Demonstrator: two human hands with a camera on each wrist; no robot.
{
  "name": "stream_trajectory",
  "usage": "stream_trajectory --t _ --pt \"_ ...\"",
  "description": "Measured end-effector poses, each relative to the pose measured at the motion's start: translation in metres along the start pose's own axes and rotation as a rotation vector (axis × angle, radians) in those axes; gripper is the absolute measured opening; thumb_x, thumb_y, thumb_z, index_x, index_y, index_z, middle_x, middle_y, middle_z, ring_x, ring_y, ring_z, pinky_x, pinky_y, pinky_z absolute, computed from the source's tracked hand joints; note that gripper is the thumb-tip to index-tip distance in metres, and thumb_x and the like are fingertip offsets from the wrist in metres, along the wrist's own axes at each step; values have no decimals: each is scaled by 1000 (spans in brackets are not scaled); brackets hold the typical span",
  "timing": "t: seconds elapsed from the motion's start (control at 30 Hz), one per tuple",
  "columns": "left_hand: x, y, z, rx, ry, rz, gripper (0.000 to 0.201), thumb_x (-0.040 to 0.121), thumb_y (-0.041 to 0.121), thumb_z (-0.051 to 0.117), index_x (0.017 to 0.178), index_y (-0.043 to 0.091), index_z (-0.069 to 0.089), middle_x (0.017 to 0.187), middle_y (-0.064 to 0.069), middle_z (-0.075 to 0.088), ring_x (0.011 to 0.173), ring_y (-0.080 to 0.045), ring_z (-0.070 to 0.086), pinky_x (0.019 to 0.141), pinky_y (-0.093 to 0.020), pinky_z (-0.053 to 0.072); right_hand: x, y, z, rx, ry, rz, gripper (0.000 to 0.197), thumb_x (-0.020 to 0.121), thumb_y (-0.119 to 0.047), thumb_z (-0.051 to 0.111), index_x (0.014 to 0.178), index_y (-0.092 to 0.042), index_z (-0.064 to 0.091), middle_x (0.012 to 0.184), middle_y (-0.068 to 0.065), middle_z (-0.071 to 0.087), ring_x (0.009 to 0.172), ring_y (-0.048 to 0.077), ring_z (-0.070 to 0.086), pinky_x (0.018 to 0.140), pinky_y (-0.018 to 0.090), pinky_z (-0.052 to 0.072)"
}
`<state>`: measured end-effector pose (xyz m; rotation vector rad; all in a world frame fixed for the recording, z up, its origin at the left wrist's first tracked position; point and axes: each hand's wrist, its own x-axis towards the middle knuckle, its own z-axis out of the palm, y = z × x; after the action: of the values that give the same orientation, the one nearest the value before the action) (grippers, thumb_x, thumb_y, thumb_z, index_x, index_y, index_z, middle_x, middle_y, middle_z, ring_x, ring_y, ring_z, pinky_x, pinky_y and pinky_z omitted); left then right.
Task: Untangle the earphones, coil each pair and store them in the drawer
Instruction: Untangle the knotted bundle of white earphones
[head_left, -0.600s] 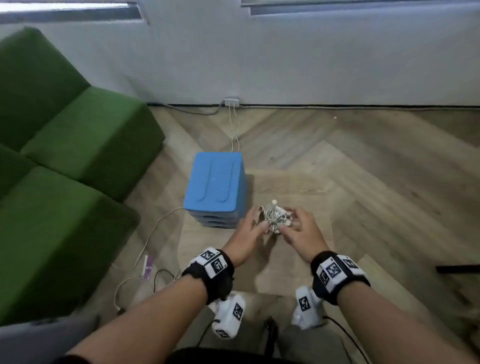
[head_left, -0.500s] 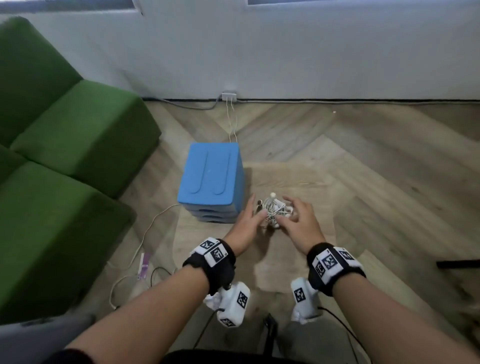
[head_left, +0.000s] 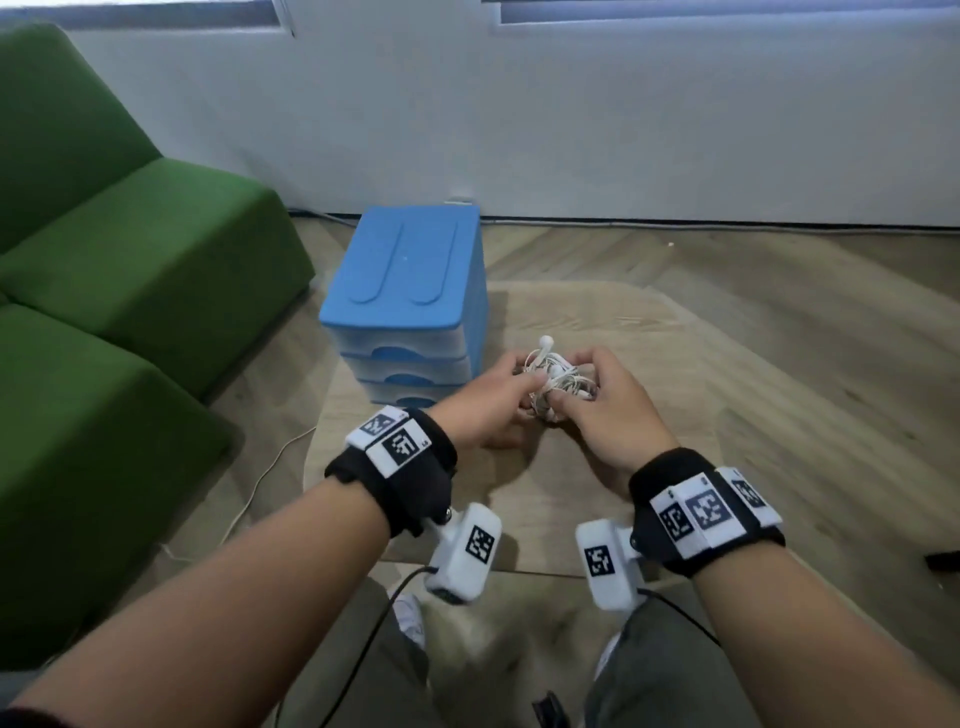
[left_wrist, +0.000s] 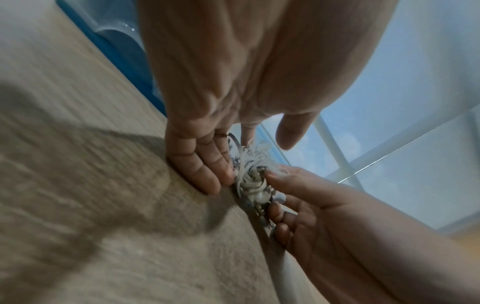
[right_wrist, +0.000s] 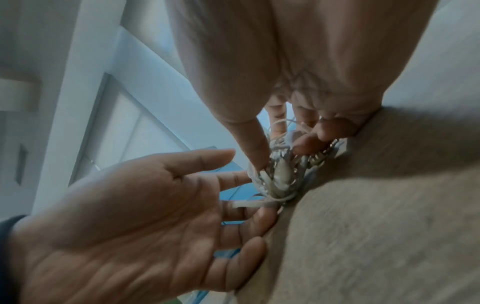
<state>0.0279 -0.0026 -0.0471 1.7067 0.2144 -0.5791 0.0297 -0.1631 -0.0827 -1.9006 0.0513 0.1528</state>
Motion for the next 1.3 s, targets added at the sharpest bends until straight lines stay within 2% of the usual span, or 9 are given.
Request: stream_trajectory --t 0.17,0.37,0.53,0.63,0.7,0.8,0.97,1.13,1.3 --pt "-15 -3 5 5 13 31 29 105 22 59 130 21 45 88 -1 58 65 -9 54 58 -26 43 -14 -8 -5 239 -103 46 22 88 4 69 101 -9 57 91 22 69 75 32 68 66 43 58" --pt "-28 -4 2 -118 13 44 15 104 19 63 108 11 51 92 -17 59 70 -21 56 69 -38 47 -25 -19 -11 404 -161 113 15 98 3 58 89 -8 61 81 19 64 62 26 63 49 34 53" --pt "-27 -18 10 -222 44 129 8 107 13 56 111 5 54 75 -6 62 59 -12 57 77 -40 55 -25 -14 -21 481 -158 132 10 100 -3 58 97 -9 66 86 16 68 66 26 62 52 35 57" --pt "-26 -21 15 -348 62 157 3 107 9 54 108 7 55 88 -12 69 67 -16 70 71 -37 61 -27 -10 -24 557 -152 106 13 97 -2 61 108 -7 67 89 13 71 65 19 66 59 33 60" --pt "-23 -21 17 -432 55 163 10 108 10 51 118 7 53 100 -14 71 77 -21 73 66 -35 64 -28 -8 -24 569 -158 82 19 97 1 60 112 -8 67 88 8 71 61 11 64 61 26 59" --pt "-18 -21 19 -521 40 170 25 110 15 48 134 11 47 109 -15 71 79 -23 73 61 -34 64 -28 -4 -25 547 -179 61 29 97 3 58 123 -7 66 91 6 71 66 11 63 69 29 55" --pt "-18 -27 15 -472 -74 223 37 104 19 60 138 10 49 119 -17 70 98 -29 72 84 -45 64 -26 -4 -28 487 -180 30 33 97 10 55 128 -1 60 84 4 71 53 3 60 48 15 46" --pt "-16 -33 11 -463 -113 247 42 101 12 64 141 7 51 134 -24 67 107 -32 70 92 -47 60 -21 -5 -26 450 -184 17 41 94 10 58 131 -8 58 91 9 70 71 18 67 63 27 56" --pt "-16 -36 9 -520 -95 227 42 101 17 64 137 -1 52 134 -28 65 109 -35 70 89 -48 62 -26 -9 -28 408 -113 23 59 81 19 63 127 -16 47 113 15 56 81 26 63 59 33 55"
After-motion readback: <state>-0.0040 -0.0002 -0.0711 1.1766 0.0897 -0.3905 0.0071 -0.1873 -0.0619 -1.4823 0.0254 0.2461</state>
